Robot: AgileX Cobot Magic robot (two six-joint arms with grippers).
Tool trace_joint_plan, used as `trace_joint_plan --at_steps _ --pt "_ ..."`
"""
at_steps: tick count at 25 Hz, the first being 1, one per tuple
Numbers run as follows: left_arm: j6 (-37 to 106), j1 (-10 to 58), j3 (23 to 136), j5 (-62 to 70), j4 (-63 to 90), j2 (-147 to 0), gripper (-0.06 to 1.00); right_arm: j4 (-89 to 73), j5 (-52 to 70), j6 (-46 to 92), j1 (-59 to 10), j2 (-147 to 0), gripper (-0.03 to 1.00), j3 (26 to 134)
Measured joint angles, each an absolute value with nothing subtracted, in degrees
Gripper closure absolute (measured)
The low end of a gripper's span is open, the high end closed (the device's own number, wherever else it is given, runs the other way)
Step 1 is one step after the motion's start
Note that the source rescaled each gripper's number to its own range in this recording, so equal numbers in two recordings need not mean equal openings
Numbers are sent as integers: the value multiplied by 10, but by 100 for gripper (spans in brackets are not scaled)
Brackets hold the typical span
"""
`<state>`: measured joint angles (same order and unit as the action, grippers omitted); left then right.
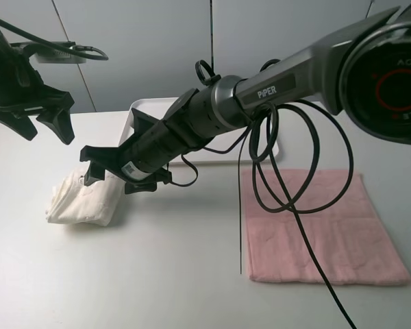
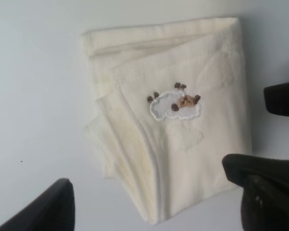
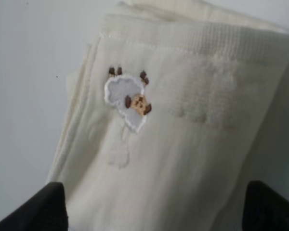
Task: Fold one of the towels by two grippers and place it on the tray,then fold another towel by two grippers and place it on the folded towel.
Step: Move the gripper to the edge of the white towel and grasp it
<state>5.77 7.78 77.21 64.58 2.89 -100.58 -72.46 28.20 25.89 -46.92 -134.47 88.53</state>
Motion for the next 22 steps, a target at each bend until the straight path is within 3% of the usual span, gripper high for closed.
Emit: trace_joint_plan --at_steps 9,12,19,22 --pt "58 78 772 648 31 -1006 4 -695 324 215 -469 -1404 17 957" --pt "59 78 772 648 33 -1006 4 -694 313 206 -469 -1406 22 960" --pt "61 78 772 647 36 -1006 4 -689 298 203 -469 -1416 54 963" --pt "61 78 772 647 36 -1006 4 -680 294 203 -469 -1416 76 963"
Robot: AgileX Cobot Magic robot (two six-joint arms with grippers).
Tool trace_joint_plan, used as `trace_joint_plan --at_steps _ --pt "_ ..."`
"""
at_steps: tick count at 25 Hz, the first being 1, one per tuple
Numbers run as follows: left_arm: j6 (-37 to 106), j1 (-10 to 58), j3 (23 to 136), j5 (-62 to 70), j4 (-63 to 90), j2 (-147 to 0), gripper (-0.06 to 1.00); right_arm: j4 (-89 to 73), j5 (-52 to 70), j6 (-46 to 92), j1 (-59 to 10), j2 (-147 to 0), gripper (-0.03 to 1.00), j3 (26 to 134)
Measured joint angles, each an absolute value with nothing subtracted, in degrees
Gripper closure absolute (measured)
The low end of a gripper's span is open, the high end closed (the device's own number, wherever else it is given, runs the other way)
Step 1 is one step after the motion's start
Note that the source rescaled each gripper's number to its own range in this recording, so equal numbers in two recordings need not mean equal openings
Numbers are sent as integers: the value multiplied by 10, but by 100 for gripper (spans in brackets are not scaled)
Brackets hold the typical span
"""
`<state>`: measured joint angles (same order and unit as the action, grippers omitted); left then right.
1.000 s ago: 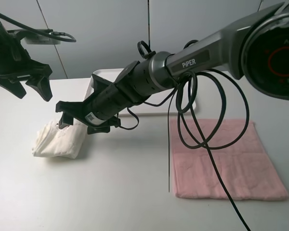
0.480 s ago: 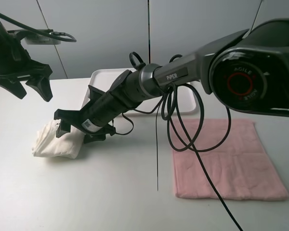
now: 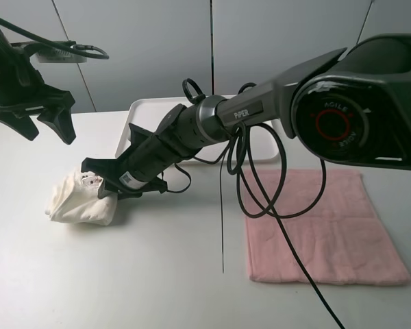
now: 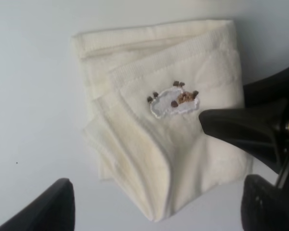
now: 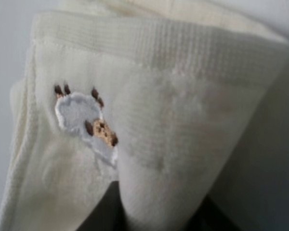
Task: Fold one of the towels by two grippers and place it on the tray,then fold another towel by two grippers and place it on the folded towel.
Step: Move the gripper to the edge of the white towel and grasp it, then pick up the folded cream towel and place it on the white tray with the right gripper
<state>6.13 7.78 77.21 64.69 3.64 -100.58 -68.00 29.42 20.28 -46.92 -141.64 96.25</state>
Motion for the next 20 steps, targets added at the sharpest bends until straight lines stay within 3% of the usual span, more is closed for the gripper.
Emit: trace_joint_plan --at_steps 2,15,20 --pt "61 78 772 647 36 -1006 4 -679 293 203 -469 -1416 89 963" --pt "61 78 772 647 38 -1006 4 -678 355 216 -467 -1411 89 993" --pt "61 78 772 651 38 -1006 4 -667 400 230 -433 -1391 89 1020"
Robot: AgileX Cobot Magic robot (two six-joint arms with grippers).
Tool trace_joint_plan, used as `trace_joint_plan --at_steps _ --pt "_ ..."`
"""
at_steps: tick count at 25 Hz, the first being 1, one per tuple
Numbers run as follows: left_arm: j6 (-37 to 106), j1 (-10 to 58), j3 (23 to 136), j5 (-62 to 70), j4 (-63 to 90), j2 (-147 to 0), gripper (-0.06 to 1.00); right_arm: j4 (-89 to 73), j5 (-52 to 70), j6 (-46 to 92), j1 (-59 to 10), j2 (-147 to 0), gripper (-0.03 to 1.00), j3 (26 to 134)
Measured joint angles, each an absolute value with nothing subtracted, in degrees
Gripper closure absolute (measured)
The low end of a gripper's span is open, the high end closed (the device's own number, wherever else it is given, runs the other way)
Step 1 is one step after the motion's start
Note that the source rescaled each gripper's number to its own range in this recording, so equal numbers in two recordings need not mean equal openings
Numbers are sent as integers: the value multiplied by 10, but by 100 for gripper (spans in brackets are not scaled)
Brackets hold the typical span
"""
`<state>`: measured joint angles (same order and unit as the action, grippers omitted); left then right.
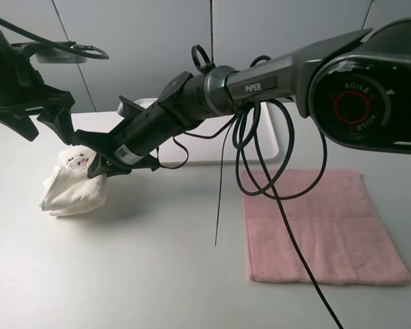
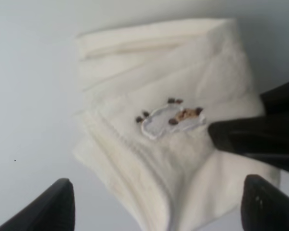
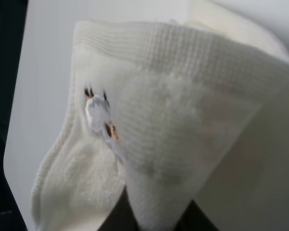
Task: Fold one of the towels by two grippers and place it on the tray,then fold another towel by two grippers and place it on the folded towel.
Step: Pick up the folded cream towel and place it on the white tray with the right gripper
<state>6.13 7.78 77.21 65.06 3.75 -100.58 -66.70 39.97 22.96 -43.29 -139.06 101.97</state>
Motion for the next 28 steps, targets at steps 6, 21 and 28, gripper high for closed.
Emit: trace_joint_plan --at_steps 6,21,28 --pt "63 78 772 651 38 -1006 4 -642 450 233 -374 -1386 89 1026" --pt "66 78 772 651 46 -1006 4 -604 464 235 -270 -1385 89 1027" --pt "66 78 772 651 54 -1006 4 -604 448 235 -207 -1385 89 1028"
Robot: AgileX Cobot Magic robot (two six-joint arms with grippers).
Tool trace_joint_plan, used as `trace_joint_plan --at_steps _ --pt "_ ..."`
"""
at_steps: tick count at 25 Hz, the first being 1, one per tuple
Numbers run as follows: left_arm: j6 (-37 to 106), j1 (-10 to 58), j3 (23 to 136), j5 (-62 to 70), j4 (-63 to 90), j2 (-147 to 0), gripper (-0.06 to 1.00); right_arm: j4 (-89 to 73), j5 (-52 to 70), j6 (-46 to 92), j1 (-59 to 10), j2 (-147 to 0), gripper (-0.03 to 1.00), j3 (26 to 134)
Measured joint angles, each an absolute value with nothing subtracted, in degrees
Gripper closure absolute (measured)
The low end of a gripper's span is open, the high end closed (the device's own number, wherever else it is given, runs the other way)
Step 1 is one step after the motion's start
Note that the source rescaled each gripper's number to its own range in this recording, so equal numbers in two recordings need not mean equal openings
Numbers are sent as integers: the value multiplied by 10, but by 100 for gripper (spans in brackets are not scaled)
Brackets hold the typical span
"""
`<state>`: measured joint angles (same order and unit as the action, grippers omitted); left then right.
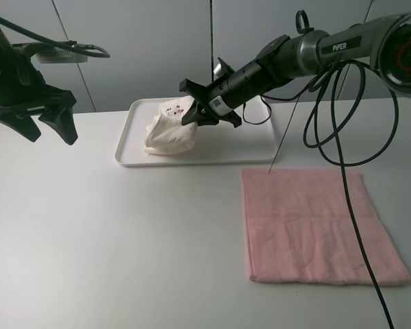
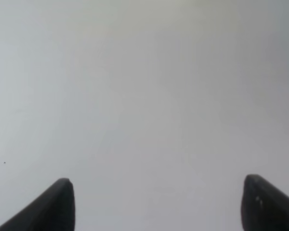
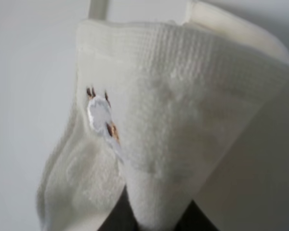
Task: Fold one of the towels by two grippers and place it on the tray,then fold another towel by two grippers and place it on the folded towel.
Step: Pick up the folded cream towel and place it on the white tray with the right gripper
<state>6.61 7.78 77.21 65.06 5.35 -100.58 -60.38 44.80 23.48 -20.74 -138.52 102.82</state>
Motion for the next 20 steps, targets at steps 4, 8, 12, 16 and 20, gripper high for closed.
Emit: trace_joint_plan --at_steps 4,8,12,16,20 --pt "66 78 772 651 63 -1006 4 -590 419 235 -198 -1386 89 1029" --pt "66 78 772 651 66 -1006 4 -568 394 234 -198 -1397 89 1041" --pt "66 78 772 651 68 -1006 4 -548 374 222 -198 -1406 89 1057" --pt "66 78 772 653 71 -1006 4 -515 361 208 -198 -1407 89 1059" --pt "66 78 772 654 73 -1006 4 -502 360 205 -197 -1407 86 1059"
